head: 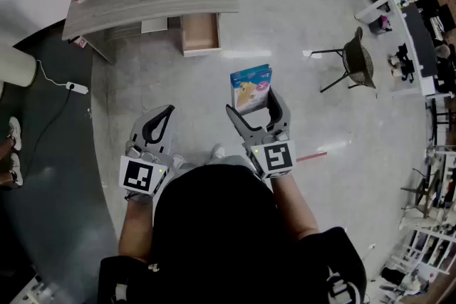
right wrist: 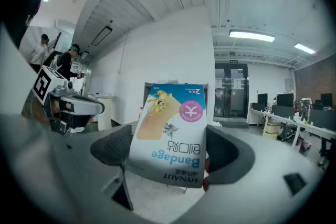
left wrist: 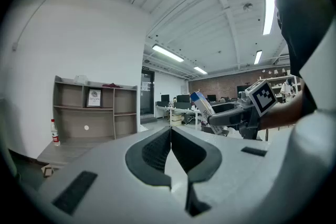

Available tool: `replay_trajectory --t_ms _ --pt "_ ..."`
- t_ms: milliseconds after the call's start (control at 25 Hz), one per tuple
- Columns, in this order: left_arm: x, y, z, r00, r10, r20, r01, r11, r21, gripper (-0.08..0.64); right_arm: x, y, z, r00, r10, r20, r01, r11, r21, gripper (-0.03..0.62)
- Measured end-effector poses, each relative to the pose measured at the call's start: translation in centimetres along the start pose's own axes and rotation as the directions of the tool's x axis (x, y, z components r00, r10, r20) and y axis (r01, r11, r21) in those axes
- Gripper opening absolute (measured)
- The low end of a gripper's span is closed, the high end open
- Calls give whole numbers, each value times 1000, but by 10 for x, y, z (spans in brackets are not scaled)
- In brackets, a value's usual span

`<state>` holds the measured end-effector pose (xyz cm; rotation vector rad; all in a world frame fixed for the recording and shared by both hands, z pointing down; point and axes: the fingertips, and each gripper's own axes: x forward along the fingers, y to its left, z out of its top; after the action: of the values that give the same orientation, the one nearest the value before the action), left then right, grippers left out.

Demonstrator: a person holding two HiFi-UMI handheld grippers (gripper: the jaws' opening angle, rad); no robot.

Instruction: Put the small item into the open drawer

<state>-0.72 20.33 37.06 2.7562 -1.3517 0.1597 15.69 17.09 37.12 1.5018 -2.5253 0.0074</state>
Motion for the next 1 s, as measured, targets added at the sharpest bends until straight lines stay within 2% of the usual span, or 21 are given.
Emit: replay_trajectory --t_ms 360,680,880,1000 --pt "8 -5 -18 1000 13 -19 -13 1000 5 3 2 -8 -9 1000 1 30 -1 1000 5 457" --pt "47 -53 10 999 38 -37 -37 999 7 3 -25 -68 7 995 25 91 -32 997 68 457" --pt "68 -56 8 997 47 -59 -47 999 8 3 -14 -89 5 996 36 86 -42 997 63 457" --pt "80 -43 1 996 55 -64 -55 998 -7 3 2 -96 -2 997 42 71 -46 997 54 457"
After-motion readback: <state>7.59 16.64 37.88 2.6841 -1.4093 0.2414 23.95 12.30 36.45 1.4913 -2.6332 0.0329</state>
